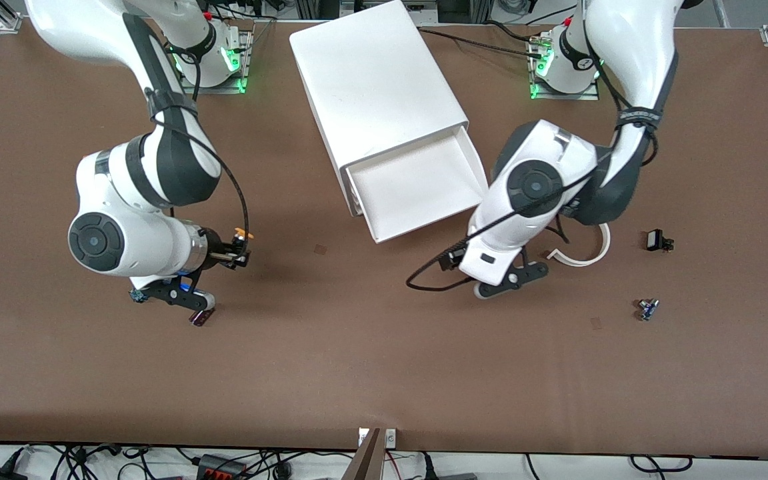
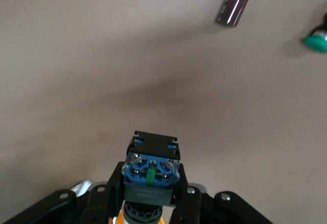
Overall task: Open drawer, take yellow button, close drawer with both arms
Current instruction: 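Lift the button out with the right gripper while the left gripper pushes the drawer, then push the drawer shut with the left gripper while the right gripper carries the button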
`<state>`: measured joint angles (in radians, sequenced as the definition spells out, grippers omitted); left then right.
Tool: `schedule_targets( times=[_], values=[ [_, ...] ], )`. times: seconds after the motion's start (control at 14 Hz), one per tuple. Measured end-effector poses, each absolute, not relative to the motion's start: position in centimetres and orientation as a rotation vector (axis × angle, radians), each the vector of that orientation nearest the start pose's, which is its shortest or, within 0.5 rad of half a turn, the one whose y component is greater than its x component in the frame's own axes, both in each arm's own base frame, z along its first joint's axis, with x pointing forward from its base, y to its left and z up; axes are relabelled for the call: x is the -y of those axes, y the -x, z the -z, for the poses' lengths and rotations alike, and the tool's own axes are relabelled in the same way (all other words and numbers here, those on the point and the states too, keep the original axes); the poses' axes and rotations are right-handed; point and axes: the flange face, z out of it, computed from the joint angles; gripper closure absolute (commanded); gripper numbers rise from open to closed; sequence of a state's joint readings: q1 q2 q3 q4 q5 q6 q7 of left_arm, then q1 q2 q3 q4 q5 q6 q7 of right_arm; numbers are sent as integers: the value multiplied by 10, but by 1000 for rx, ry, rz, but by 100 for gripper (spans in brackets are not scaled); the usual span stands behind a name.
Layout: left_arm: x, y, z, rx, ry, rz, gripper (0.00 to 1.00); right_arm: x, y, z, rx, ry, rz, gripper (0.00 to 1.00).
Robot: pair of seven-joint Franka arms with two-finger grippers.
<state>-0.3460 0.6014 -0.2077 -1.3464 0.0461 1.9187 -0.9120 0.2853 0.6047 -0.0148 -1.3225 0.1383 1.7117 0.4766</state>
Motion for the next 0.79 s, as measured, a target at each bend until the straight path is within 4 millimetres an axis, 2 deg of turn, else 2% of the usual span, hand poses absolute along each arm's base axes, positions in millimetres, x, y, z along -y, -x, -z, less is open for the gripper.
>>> schedule_targets(
  times=[0.29, 0.57, 0.79],
  values=[
    [381, -599, -366, 549, 3118, -155, 0, -177, -649, -321, -117, 3077, -307, 90],
    [393, -571, -365, 506, 3108, -202, 0, -142, -632, -290, 169, 3055, -312, 90],
    [399, -556, -364, 515, 3100, -228, 0, -134, -621, -261, 292, 3056, -274, 90]
  ],
)
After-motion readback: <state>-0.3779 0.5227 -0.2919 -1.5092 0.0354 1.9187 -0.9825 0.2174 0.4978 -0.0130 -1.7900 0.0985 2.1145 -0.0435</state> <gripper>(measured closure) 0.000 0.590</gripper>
